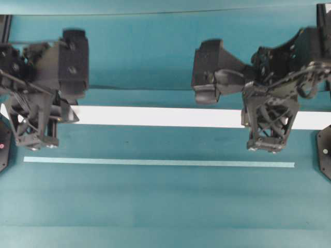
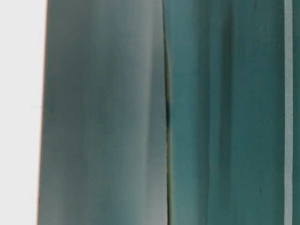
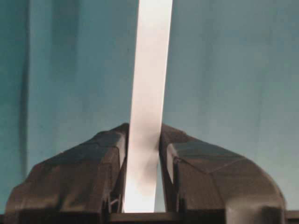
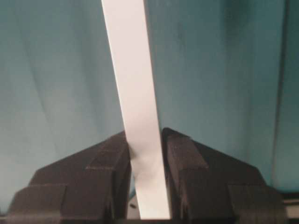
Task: Lift a wooden board with both hands.
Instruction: 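Lift the board with both grippers and move it away from the table edge, then hold the board raised with both grippers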
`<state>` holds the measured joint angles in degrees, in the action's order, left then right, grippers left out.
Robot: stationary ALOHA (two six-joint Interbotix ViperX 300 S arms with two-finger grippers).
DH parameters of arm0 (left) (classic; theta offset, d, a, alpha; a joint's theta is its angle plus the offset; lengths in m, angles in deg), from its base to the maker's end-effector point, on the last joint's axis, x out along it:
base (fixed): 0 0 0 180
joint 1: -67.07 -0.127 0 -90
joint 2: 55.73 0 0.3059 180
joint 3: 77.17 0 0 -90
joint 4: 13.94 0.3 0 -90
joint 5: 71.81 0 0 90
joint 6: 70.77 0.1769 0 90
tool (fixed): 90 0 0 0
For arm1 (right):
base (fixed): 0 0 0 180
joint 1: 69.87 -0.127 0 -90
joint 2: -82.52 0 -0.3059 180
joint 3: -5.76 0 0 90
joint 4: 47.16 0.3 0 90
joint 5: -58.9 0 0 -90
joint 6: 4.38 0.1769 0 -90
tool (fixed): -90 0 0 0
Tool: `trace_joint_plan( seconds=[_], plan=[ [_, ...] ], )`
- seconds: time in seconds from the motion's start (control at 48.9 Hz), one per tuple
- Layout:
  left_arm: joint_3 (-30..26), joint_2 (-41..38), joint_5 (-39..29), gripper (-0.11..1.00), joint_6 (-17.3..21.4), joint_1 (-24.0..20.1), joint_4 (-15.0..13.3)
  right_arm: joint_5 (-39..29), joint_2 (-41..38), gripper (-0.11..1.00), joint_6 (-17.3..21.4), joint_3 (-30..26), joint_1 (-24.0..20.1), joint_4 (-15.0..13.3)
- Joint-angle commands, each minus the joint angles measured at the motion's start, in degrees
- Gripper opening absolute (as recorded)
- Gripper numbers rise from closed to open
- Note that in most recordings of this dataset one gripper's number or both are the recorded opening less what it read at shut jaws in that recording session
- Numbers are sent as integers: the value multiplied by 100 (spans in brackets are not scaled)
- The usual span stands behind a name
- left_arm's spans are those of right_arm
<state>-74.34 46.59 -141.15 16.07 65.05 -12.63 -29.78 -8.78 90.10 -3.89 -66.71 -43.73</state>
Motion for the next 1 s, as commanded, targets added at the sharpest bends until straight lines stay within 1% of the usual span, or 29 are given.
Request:
trace_joint_plan(
  seconds=[0.0,0.123,0.245,0.47,0.715,0.981],
  plan=[
    [-431,18,18,18,53,-26,26,-70,-18,22,9,-483,70,-9],
    [-633,26,-26,18,88,-62,26,-290,-88,22,9,-835,88,-79],
    [-940,0,-123,18,97,-70,26,-545,-211,22,9,-1160,79,-79],
    [-1477,-88,-633,18,185,-70,26,-809,-413,22,18,-1784,79,-79],
    [-1679,-132,-773,18,229,-70,26,-932,-545,22,53,-2329,79,-79],
    [-1731,-149,-773,18,237,-79,26,-940,-519,22,114,-2470,88,-88]
  ],
)
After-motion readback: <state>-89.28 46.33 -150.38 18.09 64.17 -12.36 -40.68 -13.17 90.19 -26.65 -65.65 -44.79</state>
